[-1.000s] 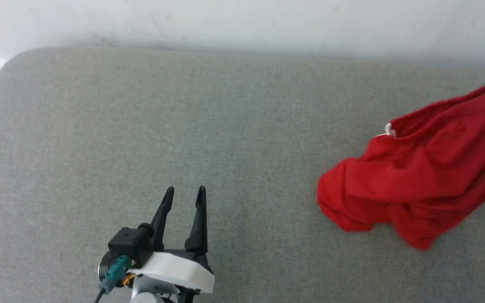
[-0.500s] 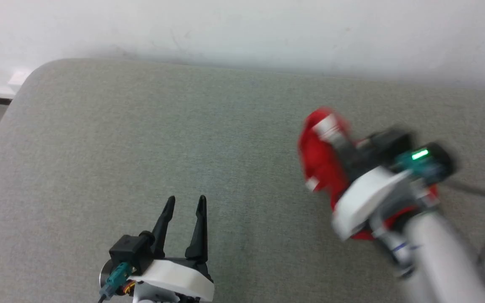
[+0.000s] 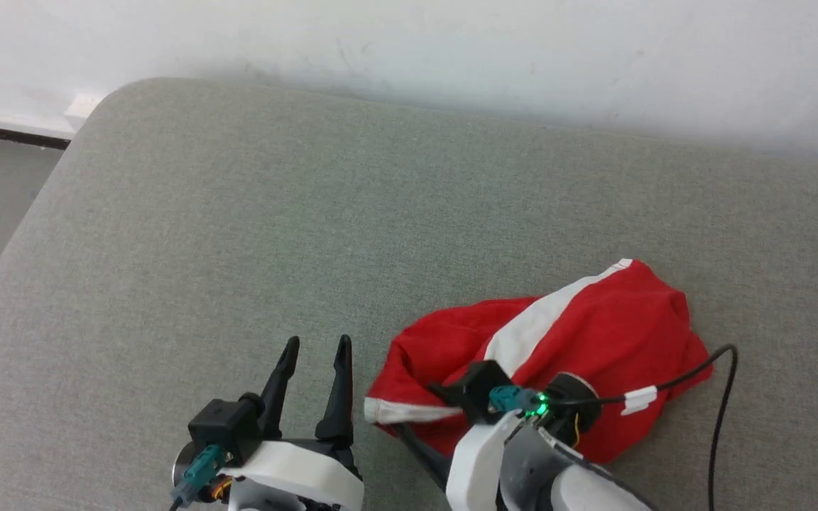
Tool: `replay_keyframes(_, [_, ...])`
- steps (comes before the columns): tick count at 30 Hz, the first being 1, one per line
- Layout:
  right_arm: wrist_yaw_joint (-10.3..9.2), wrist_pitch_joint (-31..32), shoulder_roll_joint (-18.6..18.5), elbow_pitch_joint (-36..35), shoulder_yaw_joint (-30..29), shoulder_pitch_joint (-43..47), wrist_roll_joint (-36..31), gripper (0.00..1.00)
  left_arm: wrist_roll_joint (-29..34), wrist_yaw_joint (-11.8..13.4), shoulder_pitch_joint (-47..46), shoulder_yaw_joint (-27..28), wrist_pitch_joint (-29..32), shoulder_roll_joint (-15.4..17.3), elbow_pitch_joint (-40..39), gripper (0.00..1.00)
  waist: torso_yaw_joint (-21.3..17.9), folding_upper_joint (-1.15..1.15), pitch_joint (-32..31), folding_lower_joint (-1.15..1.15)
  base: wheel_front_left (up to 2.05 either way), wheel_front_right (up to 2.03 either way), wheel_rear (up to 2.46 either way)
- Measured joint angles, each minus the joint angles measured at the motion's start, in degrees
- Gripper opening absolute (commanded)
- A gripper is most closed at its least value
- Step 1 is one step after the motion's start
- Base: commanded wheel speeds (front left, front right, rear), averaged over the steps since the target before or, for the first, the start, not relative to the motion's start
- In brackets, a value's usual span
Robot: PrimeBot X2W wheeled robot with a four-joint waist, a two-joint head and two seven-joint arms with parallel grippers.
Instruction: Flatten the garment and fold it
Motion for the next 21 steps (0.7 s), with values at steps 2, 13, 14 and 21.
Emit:
replay_keyframes(2, [0.01,-0.36,-0.19,-0.36,-1.37,-0.84,0.23,1.00,0.00,0.01,0.02,0.21,0.00,-0.24,0.02,1.00,-0.08,0.00,0.12,0.00,0.00,0.00,0.00])
replay_keyframes(13, [0.01,2.31,-9.33,-4.88,-18.96,-9.45,-0.40,1.00,0.77,-0.05,-0.05,0.90,0.00,-1.29,-0.78,1.00,-0.86,0.00,2.04,0.01,0.00,0.00,0.00])
replay_keyframes(14, [0.01,3.55,-9.99,-4.50,-20.71,-9.65,-0.41,1.00,0.99,-0.07,-0.07,0.89,0.00,-1.36,-0.85,1.00,-0.86,0.00,2.40,0.00,0.00,0.00,0.00])
replay_keyframes(21, [-0.01,9.36,-13.39,-0.21,-25.72,-10.12,-2.33,1.00,1.54,-1.04,-1.37,0.43,0.00,-2.27,-0.49,1.00,-0.20,0.00,5.13,0.01,0.00,0.00,0.00])
